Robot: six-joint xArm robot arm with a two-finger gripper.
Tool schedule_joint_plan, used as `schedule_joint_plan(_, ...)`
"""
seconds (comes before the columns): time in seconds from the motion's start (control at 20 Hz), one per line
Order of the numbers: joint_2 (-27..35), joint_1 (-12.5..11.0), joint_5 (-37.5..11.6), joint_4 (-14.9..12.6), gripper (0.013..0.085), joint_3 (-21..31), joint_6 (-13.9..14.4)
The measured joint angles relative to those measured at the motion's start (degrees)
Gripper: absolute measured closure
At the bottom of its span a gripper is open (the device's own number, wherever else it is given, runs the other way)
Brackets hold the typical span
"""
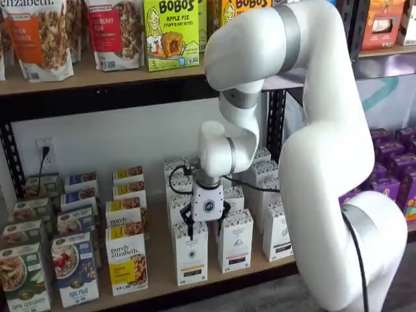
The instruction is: Pick up the white box with a yellow strip in the middle, on the bottom shelf, the fourth box from the left
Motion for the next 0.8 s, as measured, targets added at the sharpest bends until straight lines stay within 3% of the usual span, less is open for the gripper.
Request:
schedule_joint_plan(0.3,2.82,-0.51,0.62,1.62,0.013,-3.89,-1.95)
schedule_joint_plan(0.8,7.65,-0.83,1.21,0.6,0.013,-10.8,-1.31)
